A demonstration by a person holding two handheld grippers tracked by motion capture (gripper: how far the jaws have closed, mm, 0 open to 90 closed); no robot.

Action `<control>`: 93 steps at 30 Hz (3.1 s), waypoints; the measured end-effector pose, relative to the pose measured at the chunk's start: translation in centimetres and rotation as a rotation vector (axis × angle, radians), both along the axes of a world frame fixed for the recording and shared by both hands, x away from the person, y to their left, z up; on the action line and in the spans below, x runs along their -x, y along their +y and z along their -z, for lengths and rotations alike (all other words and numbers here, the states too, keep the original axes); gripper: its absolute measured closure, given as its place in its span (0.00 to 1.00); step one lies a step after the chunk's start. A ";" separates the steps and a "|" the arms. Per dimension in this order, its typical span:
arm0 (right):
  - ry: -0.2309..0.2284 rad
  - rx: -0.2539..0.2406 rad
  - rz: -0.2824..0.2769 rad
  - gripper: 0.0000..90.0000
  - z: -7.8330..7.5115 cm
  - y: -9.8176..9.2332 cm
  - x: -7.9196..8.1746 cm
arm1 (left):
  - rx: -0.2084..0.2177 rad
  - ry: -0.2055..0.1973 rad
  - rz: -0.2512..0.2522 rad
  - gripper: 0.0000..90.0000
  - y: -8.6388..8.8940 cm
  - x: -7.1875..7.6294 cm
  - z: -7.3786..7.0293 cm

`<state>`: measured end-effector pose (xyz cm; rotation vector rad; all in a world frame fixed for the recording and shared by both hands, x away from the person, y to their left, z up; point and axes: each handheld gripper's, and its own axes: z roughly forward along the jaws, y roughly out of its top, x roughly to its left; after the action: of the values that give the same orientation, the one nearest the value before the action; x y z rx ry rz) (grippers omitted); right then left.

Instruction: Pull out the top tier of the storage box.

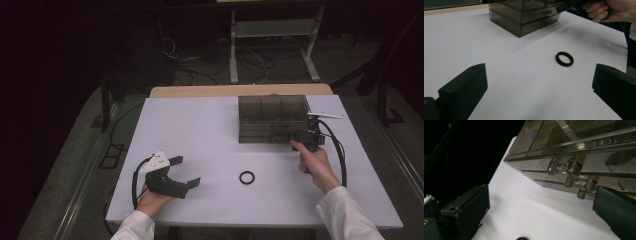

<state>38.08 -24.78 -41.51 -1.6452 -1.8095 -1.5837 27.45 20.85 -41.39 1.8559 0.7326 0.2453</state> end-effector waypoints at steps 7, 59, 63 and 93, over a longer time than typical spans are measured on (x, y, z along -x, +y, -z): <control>0.043 -0.051 0.054 0.01 0.3 0.0 0.1 | 0.001 0.000 -0.003 0.00 0.0 0.0 0.0; 0.206 -0.222 0.354 0.69 1.7 -0.7 0.7 | -0.019 -0.004 0.004 0.00 -0.1 0.0 0.0; 0.210 -0.218 0.365 0.74 1.8 -0.6 0.6 | -0.026 -0.006 0.004 0.00 -0.1 0.0 0.1; 0.212 -0.258 0.454 0.88 1.4 0.5 1.4 | -0.032 -0.006 0.006 0.00 -0.2 0.0 0.1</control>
<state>36.69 -24.24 -42.92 -2.0965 -1.1268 -1.6446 27.47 20.68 -41.49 1.8867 0.7222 0.2599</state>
